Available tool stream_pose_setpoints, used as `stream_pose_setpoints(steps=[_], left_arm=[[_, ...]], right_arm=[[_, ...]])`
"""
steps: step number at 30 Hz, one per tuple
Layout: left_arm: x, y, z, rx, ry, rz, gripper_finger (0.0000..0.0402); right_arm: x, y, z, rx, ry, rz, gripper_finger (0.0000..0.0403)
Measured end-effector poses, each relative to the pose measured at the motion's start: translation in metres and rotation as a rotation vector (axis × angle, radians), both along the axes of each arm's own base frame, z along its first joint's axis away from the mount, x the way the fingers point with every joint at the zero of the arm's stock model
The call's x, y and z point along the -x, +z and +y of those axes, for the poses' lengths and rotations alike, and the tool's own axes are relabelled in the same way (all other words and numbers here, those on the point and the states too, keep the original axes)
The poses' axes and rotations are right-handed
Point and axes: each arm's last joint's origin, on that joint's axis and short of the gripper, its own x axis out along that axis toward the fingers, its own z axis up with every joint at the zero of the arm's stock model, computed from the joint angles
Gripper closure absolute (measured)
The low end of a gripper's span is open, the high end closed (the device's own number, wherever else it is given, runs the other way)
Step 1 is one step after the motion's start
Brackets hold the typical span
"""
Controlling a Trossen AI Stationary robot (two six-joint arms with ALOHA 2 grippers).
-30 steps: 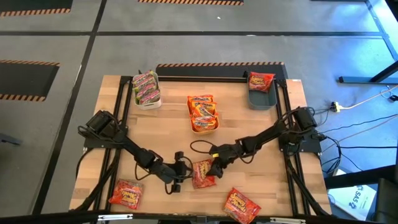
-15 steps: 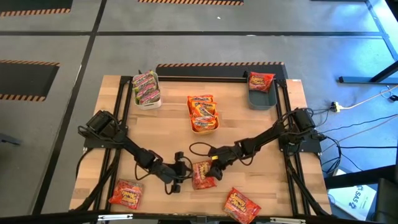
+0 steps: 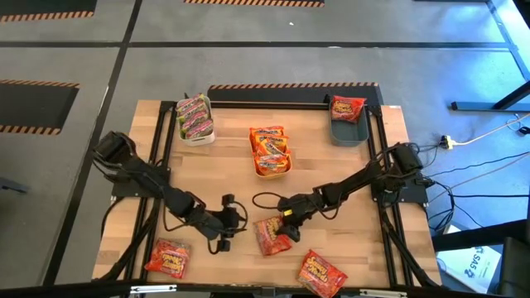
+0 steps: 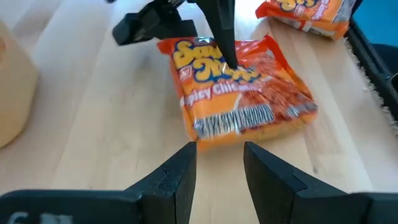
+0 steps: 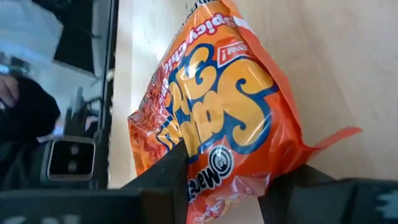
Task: Sort Maruchan noodles
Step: Put the top red noodle pack into the green bin
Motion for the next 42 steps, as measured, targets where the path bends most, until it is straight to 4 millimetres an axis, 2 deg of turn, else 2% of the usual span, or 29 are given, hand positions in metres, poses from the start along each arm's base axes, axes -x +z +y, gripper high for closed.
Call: stream_pose_setpoints(steps=[7, 14, 19, 25, 30, 33, 37, 42], left_arm=[[0.013, 0.012, -0.008, 0.027, -0.021, 0.000, 0.0274], [0.016, 0.009, -0.012, 0.019, -0.034, 0.012, 0.0274], [0.016, 0.009, -0.012, 0.019, -0.033, 0.011, 0.0274], [0.015, 0.009, -0.010, 0.019, -0.028, 0.012, 0.0274], [0.012, 0.009, -0.006, 0.020, -0.011, 0.011, 0.0274], [0.010, 0.009, -0.003, 0.017, -0.002, 0.011, 0.0274], [0.006, 0.009, 0.003, 0.015, 0.015, 0.016, 0.0274], [0.002, 0.009, 0.010, -0.027, 0.011, 0.016, 0.0274]], right_arm=[[0.015, 0.024, -0.006, 0.111, 0.035, 0.044, 0.0278], [0.047, 0.071, -0.020, 0.301, -0.010, 0.081, 0.0279], [0.085, 0.102, -0.036, 0.485, -0.046, 0.153, 0.0279], [0.137, 0.133, -0.061, 0.765, -0.186, 0.228, 0.0279], [0.165, 0.158, -0.086, 0.902, -0.317, 0.280, 0.0279], [0.168, 0.172, -0.101, 0.977, -0.375, 0.309, 0.0279], [0.167, 0.185, -0.123, 1.106, -0.361, 0.372, 0.0279], [0.163, 0.192, -0.161, 1.217, -0.352, 0.512, 0.0279]])
